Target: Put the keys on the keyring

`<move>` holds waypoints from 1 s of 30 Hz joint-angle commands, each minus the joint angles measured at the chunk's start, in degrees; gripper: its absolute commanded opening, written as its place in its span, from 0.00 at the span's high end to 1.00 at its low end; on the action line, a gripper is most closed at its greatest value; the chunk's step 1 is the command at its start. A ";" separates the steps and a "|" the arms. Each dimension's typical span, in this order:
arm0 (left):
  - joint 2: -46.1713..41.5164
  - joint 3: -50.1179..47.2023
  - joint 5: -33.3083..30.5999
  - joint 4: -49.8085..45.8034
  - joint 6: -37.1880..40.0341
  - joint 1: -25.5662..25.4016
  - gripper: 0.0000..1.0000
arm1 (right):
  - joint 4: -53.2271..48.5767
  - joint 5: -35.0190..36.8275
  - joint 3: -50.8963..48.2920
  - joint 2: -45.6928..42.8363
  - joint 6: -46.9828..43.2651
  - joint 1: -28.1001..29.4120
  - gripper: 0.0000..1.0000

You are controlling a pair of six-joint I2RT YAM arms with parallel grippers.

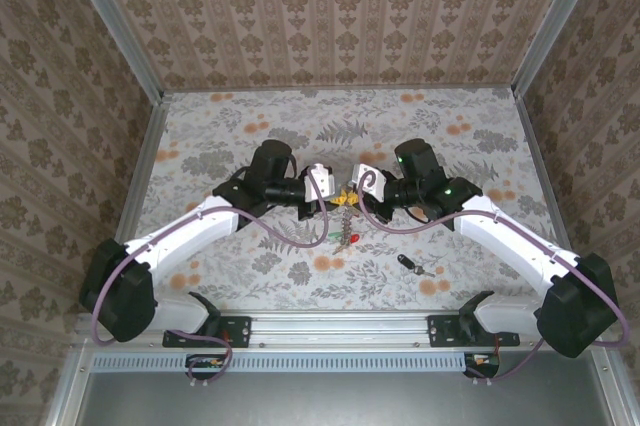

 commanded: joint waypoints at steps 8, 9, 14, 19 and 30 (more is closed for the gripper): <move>1.31 2.82 -0.52 -3.46 2.21 -0.48 0.86 | 0.43 -0.65 1.72 -0.69 -1.49 0.46 1.00; 1.36 2.83 -0.47 -3.38 2.22 -0.47 0.87 | 0.53 -0.71 1.72 -0.69 -1.50 0.53 1.00; 1.41 2.92 -0.85 -4.16 2.43 -0.62 0.93 | 0.95 -0.66 1.60 -0.93 -1.45 0.47 1.00; 1.65 3.44 -0.92 -6.58 2.52 -0.42 0.95 | 1.40 -0.44 1.12 -1.92 -1.58 0.46 1.00; 1.41 3.45 -1.38 -6.15 2.39 -0.36 0.88 | 0.92 0.38 0.96 -1.92 -1.91 0.46 1.00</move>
